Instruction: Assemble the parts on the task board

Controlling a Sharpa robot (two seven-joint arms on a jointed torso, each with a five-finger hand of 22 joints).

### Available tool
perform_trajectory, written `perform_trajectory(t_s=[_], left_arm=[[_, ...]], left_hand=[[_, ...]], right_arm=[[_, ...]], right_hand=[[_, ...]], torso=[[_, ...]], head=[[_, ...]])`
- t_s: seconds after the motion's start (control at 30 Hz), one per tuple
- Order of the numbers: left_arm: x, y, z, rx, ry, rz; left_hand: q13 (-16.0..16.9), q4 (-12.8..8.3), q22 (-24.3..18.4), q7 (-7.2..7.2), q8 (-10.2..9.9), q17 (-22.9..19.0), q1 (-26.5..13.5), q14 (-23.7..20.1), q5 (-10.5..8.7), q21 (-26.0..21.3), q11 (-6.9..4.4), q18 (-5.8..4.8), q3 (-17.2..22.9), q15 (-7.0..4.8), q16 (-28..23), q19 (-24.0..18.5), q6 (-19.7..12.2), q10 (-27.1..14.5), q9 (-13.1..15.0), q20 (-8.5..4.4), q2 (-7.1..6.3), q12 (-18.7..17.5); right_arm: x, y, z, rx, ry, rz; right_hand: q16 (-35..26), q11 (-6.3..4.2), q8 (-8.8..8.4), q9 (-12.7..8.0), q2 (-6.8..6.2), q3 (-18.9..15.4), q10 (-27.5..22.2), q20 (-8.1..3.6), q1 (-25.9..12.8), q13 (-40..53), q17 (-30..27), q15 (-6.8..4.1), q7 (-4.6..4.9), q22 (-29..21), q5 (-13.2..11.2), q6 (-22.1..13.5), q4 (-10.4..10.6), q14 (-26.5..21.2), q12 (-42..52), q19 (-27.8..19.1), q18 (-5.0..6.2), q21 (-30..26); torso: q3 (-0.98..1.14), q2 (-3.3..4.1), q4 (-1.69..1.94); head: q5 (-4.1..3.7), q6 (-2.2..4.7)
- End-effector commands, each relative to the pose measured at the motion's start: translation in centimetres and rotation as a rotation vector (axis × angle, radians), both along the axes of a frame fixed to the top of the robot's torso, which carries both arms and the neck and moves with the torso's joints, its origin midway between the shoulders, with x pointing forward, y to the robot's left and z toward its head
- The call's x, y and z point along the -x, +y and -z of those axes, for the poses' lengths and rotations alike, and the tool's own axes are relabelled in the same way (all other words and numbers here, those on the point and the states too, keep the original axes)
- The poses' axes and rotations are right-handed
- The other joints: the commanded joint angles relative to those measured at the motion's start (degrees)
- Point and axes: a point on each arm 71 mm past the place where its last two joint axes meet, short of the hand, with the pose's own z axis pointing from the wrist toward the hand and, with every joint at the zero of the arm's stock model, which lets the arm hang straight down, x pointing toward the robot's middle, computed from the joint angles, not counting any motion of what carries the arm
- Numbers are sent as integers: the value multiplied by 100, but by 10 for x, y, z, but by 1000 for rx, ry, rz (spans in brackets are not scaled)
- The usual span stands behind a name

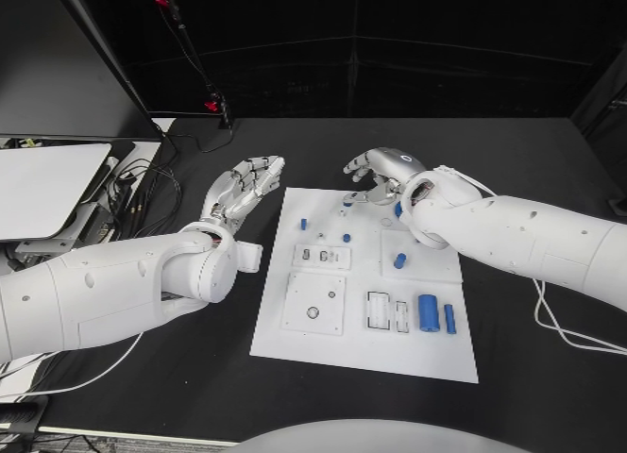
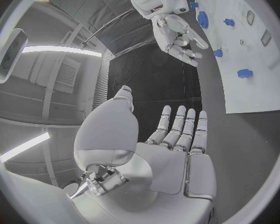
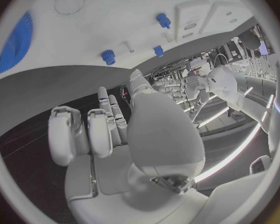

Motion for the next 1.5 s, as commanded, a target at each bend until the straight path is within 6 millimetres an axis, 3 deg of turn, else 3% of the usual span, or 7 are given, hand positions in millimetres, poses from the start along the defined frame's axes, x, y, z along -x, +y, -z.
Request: perform_trajectory(t_s=[0.03, 0.3, 0.43, 0.6, 0.7, 0.9, 1.5], left_arm=[[6, 2, -24, 67, -335, 7], [5, 3, -23, 63, -335, 3], [5, 2, -23, 63, -335, 5], [4, 2, -22, 62, -334, 5], [4, 2, -22, 61, -334, 4], [4, 2, -21, 60, -334, 4], [4, 4, -21, 58, -333, 1]], left_hand=[[-9, 9, 8, 897, 28, -9, -5, 10, 39, 26, 38, -56, 37, 42, 18, -37, -18, 18, -5, 10, 68, 26], [-9, 8, 9, 897, 29, -9, -2, 11, 44, 29, 40, -57, 40, 45, 21, -37, -17, 20, -8, 12, 77, 29], [-9, 8, 9, 897, 29, -9, -2, 11, 44, 29, 40, -57, 40, 45, 21, -37, -17, 20, -8, 12, 77, 29], [-9, 8, 9, 897, 29, -9, -2, 11, 44, 29, 40, -57, 40, 45, 21, -37, -17, 20, -8, 12, 77, 29], [-9, 8, 9, 897, 29, -9, -2, 11, 44, 29, 40, -57, 40, 45, 21, -37, -17, 20, -8, 12, 77, 29], [-8, 7, 9, 898, 34, -9, 6, 12, 53, 31, 43, -58, 47, 50, 26, -43, -14, 23, -14, 16, 95, 35], [-9, 6, 12, 899, 39, -9, 13, 11, 56, 37, 45, -59, 58, 54, 32, -46, -13, 25, -21, 20, 127, 42]], right_arm=[[6, -18, -16, -241, -13, 39], [28, -65, -31, -347, 133, 28], [37, -82, -32, -313, 161, 47], [42, -98, -30, -187, 160, 104], [43, -105, -29, -103, 131, 134], [41, -114, -23, -9, 131, 181], [29, -113, -1, 79, 202, 248]], right_hand=[[-130, -17, 38, 11, 95, 34, 163, -4, -10, 28, -274, 3, 73, 216, 7, 110, -2, 177, 97, -165, 150, -150], [-721, -281, -67, -42, 236, -153, 784, -172, -317, 642, -1420, -181, -156, -739, 59, -412, -38, -411, 1149, -1026, 364, -858], [-304, -426, 452, 48, 464, -417, -1358, -284, -680, 4592, -683, -322, -154, -784, 429, -811, -172, -568, 5823, -1451, 414, -1032], [364, -532, 934, 118, 518, -650, 1689, -301, -1092, 7710, 1260, -299, -753, -809, 1097, -1126, -23, 225, 8208, -1691, 430, -1136], [514, -545, 1372, 240, 520, -631, 3118, -307, -963, 8616, 1917, -297, -747, -100, 1334, -967, -30, 606, 8520, -1057, 274, -613], [514, -659, 2052, 425, 359, -326, 3118, -373, -626, 8616, 1917, -388, -587, 1147, 1265, -882, -26, 606, 8520, 246, -57, 248], [514, -347, 2557, 534, -185, 69, 3118, -201, -474, 8616, 1917, -185, -227, 1507, 1551, -1346, 10, 606, 8520, 658, -175, 471]], torso=[[-14, -14, -12], [-40, -38, -48], [-46, -41, -62], [-43, -45, -63], [-49, -48, -66], [-43, -35, -53], [-43, -35, -46]], head=[[-34, 16], [-186, 74], [-307, 123], [-443, 134], [-474, 129], [-531, 151], [-528, 145]])
